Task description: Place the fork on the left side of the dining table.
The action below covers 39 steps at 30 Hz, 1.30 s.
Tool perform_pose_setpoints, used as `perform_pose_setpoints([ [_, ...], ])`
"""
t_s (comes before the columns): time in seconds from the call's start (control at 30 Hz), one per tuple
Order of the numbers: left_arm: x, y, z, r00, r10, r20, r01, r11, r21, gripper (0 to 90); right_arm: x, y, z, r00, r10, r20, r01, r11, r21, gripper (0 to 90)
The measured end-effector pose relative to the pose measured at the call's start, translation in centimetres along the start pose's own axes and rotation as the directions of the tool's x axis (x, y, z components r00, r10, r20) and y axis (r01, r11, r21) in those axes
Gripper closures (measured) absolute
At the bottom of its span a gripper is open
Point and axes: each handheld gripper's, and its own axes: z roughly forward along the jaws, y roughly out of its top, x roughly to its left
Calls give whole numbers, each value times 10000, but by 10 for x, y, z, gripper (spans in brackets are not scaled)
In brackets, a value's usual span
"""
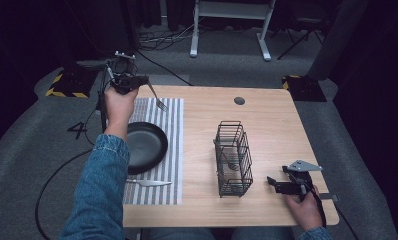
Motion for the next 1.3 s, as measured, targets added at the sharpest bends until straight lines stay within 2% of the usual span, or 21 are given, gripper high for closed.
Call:
perform_pose_setpoints([
  [0.2, 11, -9, 12, 9989, -449, -149, 453, 9986, 286, 866, 0, 0, 0, 10000, -9, 9, 9, 10000, 14, 186],
  [0.43, 18, -17, 19, 9959, -906, -79, 909, 9950, 405, 866, 0, 0, 0, 10000, -11, 9, 11, 10000, 14, 186],
  [0.6, 19, -22, 24, 9959, -893, -157, 900, 9941, 605, 866, 0, 0, 0, 10000, -5, 13, 5, 10000, 9, 186],
  [0.7, 18, -24, 28, 9949, -1008, -15, 1007, 9930, 610, 865, 0, 0, 0, 10000, -12, 12, 12, 10000, 15, 186],
  [0.83, 13, -26, 34, 9962, -868, -79, 871, 9930, 796, 866, 0, 0, 0, 10000, -6, 14, 6, 10000, 8, 186],
  [1.17, 16, -29, 38, 9959, -910, -12, 907, 9921, 867, 859, 0, 0, 0, 10000, -2, 13, 2, 10000, 9, 186],
  [1.3, 18, -30, 38, 9961, -758, -451, 799, 9921, 963, 842, 0, 0, 0, 10000, -6, 13, 6, 10000, 11, 186],
])
